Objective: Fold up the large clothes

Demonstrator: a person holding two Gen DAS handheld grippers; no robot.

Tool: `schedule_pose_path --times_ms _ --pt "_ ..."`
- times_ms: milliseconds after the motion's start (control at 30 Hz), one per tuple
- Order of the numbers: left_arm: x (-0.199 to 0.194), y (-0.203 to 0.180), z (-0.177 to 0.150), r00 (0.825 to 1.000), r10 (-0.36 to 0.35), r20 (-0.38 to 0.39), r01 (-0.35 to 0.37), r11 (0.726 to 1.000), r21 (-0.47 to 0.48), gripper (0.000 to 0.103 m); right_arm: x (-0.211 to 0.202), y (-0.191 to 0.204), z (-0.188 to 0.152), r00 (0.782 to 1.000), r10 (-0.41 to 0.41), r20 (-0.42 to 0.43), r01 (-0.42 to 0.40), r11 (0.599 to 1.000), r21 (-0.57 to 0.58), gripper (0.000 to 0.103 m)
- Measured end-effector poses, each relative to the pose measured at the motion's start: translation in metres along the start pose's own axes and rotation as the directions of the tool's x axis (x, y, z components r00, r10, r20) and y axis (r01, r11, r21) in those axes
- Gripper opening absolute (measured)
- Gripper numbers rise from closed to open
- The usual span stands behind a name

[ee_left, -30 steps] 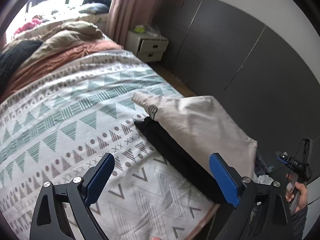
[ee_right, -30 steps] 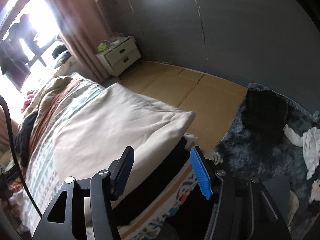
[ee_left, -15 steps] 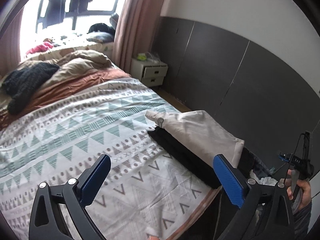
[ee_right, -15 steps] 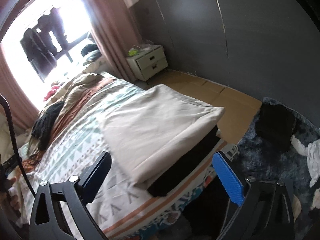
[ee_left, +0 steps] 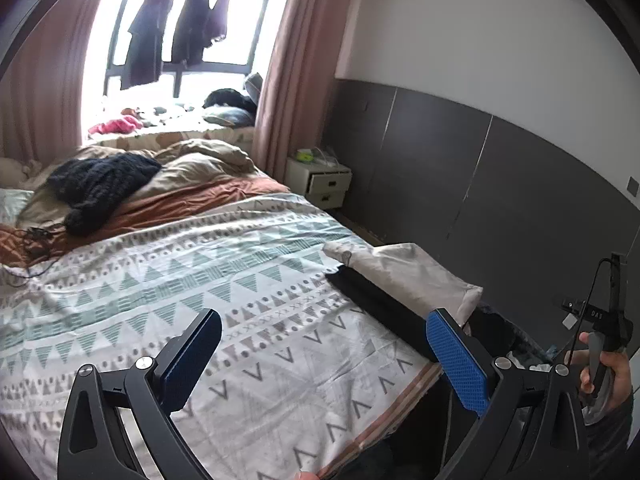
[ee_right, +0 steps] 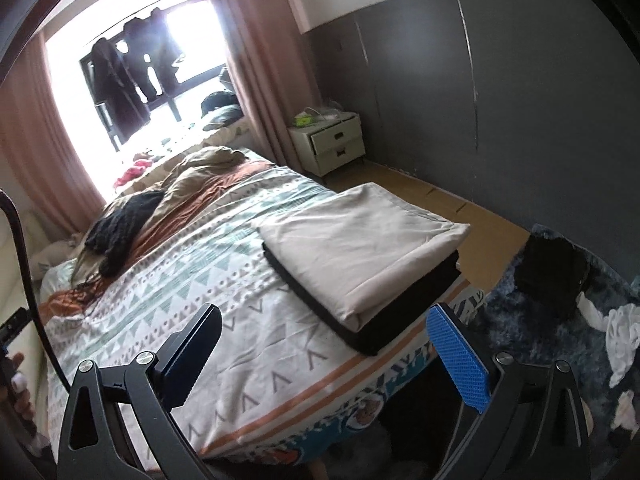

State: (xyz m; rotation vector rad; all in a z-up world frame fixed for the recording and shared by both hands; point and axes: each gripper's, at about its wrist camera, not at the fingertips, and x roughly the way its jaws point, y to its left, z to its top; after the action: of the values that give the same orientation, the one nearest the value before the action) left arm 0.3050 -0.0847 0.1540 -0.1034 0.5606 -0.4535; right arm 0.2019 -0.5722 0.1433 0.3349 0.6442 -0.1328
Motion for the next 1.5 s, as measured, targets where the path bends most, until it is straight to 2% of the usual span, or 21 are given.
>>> schedule_pose_path --times_ms 167,367,567,700,967,1100,1267,1500 --pt "-0.041 0.01 -0.025 0.999 0.033 0.036 -0.032 0.999 -0.02 0.103 -0.028 0.022 -0.023 1.0 0.011 0.018 -0.011 1.0 -0.025 0.103" --pt "-0.094 0.018 -0.057 0.994 0.081 0.071 -0.081 0.997 0.0 0.103 -0.062 0.042 -0.055 0.997 0.001 0.071 0.002 0.999 -0.038 0.103" --pt "-0.137 0.03 -0.083 0.987 0.123 0.099 -0.121 0.992 -0.028 0.103 -0.088 0.064 -0.086 0.994 0.027 0.106 -0.019 0.997 -0.068 0.103" --pt "-0.158 0.03 -0.105 0.98 0.164 0.112 -0.164 0.986 -0.01 0.102 -0.103 0.08 -0.106 0.99 0.056 0.132 -0.043 0.994 -0.097 0.103" --pt "-0.191 0.025 -0.146 0.963 0.207 0.17 -0.211 0.977 0.006 0.103 -0.129 0.106 -0.152 0.98 0.085 0.18 -0.058 0.987 -0.15 0.103" --pt "-0.201 0.024 -0.166 0.956 0.233 0.18 -0.237 0.972 0.001 0.102 -0.134 0.108 -0.173 0.976 0.055 0.21 -0.025 0.99 -0.141 0.103" --pt "-0.207 0.031 -0.189 0.954 0.255 0.16 -0.249 0.967 -0.061 0.103 -0.128 0.105 -0.197 0.982 0.044 0.186 -0.02 0.991 -0.132 0.103" --pt "-0.204 0.031 -0.202 0.949 0.288 0.129 -0.279 0.957 -0.081 0.103 -0.111 0.111 -0.223 0.986 0.069 0.149 -0.049 0.99 -0.135 0.103"
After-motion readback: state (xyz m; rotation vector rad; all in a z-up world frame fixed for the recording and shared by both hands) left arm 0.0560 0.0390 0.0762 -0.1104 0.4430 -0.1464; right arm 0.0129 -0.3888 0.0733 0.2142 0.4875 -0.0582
